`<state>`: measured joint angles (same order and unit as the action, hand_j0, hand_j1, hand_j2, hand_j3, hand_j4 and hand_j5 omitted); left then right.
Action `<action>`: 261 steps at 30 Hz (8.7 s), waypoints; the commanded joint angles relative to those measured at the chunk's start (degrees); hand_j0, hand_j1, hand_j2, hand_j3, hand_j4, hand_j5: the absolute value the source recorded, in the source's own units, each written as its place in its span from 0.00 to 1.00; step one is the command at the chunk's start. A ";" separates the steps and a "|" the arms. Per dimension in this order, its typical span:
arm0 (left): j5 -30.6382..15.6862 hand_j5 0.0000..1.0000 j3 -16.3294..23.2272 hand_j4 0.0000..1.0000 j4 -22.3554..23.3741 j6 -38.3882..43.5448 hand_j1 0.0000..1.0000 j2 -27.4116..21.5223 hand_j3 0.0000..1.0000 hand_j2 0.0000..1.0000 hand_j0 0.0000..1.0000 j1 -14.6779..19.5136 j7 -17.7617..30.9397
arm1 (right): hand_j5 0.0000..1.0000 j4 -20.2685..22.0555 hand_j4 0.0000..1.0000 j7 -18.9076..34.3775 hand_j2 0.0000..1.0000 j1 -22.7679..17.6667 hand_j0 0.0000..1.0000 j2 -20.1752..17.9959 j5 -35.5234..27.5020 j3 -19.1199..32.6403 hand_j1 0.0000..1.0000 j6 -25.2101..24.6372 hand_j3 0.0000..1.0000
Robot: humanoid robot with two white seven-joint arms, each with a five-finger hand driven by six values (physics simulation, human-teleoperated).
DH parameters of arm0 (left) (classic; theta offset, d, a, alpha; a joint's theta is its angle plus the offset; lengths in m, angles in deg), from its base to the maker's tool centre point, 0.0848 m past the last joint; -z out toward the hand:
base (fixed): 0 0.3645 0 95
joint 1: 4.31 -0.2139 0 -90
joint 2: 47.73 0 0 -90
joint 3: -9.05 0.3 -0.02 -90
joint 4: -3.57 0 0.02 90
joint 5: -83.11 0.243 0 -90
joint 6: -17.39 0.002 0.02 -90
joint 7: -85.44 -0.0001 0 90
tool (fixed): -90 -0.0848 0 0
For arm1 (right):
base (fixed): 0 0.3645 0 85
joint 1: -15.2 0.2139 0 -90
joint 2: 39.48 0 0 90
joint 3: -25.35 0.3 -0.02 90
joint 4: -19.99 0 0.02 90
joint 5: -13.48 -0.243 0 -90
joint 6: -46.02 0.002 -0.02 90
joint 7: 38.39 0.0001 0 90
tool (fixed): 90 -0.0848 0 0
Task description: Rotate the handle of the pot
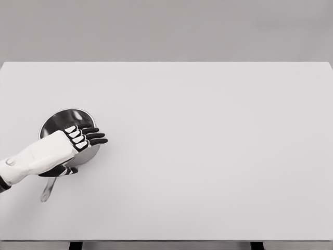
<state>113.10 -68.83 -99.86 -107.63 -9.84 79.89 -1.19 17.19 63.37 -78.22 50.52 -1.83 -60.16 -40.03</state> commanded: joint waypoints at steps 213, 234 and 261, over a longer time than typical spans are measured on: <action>-1.87 1.00 -19.41 1.00 2.44 0.02 1.00 -9.59 1.00 1.00 1.00 -15.03 -2.58 | 1.00 -0.01 1.00 0.01 1.00 0.00 1.00 0.00 0.01 0.00 1.00 0.00 1.00; -1.96 1.00 -20.81 1.00 4.20 0.02 1.00 -9.59 1.00 1.00 1.00 -14.24 -2.49 | 1.00 -0.01 1.00 0.01 1.00 0.00 1.00 0.00 0.01 0.00 1.00 0.00 1.00; -1.78 1.00 -21.43 1.00 8.95 0.02 1.00 -8.72 1.00 1.00 1.00 -13.27 -2.40 | 1.00 -0.01 1.00 0.01 1.00 0.00 1.00 0.00 0.01 0.00 1.00 0.00 1.00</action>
<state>111.68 -90.25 -91.46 -107.61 -18.74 66.62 -3.57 17.19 63.37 -78.22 50.52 -1.82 -60.16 -40.02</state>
